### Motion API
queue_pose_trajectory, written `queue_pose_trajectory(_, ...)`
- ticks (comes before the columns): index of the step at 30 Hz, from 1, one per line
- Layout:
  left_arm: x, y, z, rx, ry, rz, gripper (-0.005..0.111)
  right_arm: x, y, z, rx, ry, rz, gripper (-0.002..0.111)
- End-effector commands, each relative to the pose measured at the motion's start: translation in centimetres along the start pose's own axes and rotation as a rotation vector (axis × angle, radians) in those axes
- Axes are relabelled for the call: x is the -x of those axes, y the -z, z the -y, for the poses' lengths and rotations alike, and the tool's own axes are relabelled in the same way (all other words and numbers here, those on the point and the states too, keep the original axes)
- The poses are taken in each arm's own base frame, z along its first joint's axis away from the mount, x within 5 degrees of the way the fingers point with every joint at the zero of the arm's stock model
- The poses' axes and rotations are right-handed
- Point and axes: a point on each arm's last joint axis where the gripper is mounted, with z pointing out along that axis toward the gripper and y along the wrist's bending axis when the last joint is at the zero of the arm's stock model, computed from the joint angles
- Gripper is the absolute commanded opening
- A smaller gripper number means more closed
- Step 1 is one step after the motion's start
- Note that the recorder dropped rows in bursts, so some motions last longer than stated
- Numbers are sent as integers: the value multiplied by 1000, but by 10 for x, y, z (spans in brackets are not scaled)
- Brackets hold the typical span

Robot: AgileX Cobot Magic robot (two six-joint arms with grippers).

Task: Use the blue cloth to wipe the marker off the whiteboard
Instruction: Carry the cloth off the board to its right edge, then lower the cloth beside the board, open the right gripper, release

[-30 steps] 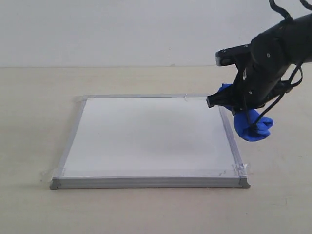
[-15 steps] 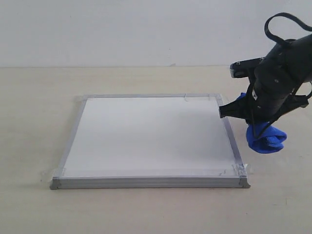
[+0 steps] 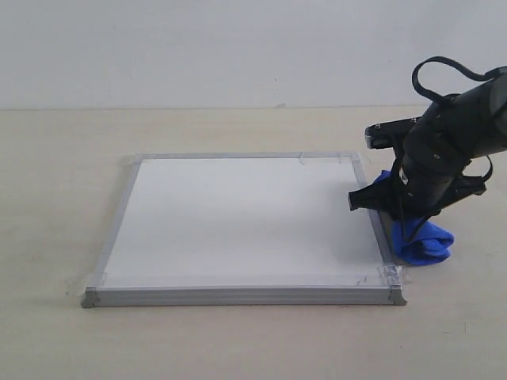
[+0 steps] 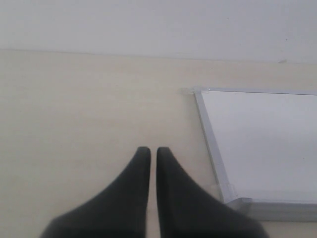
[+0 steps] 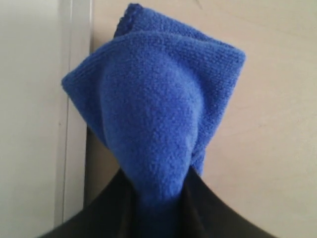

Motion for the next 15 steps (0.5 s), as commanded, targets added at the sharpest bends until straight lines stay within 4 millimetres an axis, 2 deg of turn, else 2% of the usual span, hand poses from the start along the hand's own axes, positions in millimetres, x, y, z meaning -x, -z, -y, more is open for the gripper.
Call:
queue_pose_trajectory(1,2,1,0,-1,-1,16,4,-1,-2,3,-3,-4,-5,41)
queue_pose_trajectory(4,2,1,0,-1,-1,16,4,-1,-2,3,-3,-6,-9,76)
queue_pose_trajectory(5,2,1,0,-1,-1,16,4,-1,-2,3,-2,-6,-7,83)
queue_pose_trajectory(8,2,1,0,-1,-1,16,4,-1,-2,3,-9,-9,-15,77)
queue_pose_trajectory(12,2,1,0,-1,-1,16,4,0,2,4,-9,0,-3,59)
queue_pose_trajectory(15,2,1,0,-1,-1,16,4,10,23,8,-1,-3,60,56)
